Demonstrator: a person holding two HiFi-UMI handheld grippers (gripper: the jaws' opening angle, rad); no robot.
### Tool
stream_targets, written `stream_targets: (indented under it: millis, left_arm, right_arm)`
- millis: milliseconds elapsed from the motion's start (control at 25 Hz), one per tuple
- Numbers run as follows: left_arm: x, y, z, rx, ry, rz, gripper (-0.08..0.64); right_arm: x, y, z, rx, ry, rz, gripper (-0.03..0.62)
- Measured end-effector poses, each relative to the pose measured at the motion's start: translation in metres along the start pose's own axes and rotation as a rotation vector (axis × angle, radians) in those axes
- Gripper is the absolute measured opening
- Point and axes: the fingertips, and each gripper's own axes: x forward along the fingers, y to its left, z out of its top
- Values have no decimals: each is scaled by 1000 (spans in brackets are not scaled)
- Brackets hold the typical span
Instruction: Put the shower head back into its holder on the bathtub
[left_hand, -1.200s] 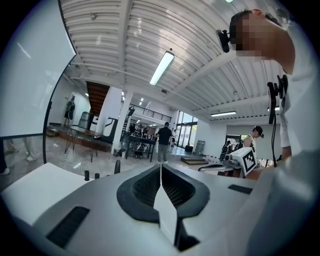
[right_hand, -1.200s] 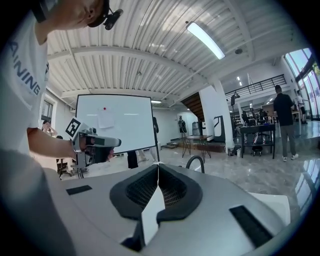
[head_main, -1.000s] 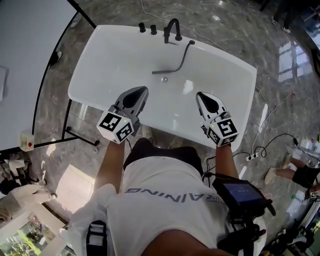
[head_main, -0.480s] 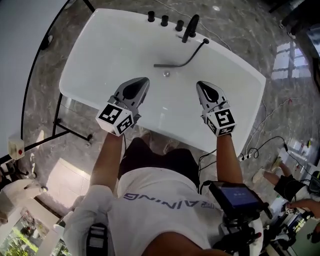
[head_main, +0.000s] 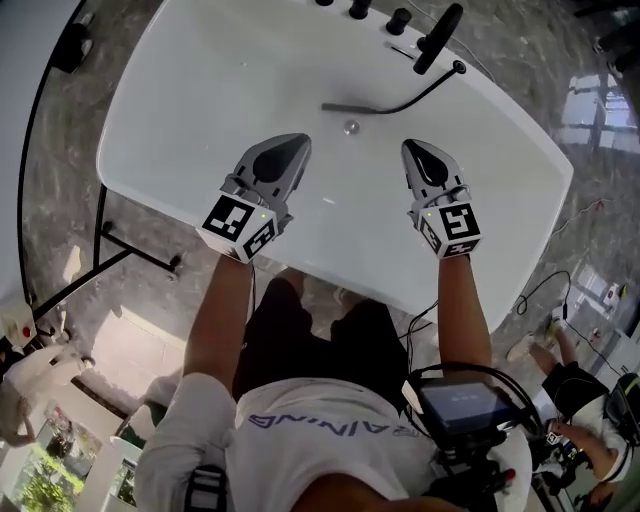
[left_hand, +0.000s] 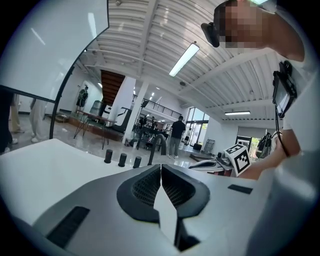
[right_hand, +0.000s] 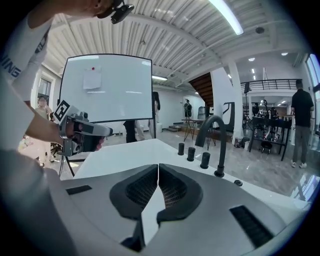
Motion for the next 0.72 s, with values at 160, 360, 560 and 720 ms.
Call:
stream_targets:
  millis: [160,360,560,720]
  left_arm:
    - [28,26,-58,-10,18,-9,25]
    - [61,62,-108,-16,8,25,25]
    - [62,106,-150,-33,3,43,25]
    - [63,146,-185,-36,12,68,25]
  right_arm:
    - [36,-13,-58,19,12,-5,12]
    - [77,-34,-118,17,39,-7,12]
    - [122,-23,-168,-7,97,24,12]
    - [167,-14,-211,-47,142,63,12]
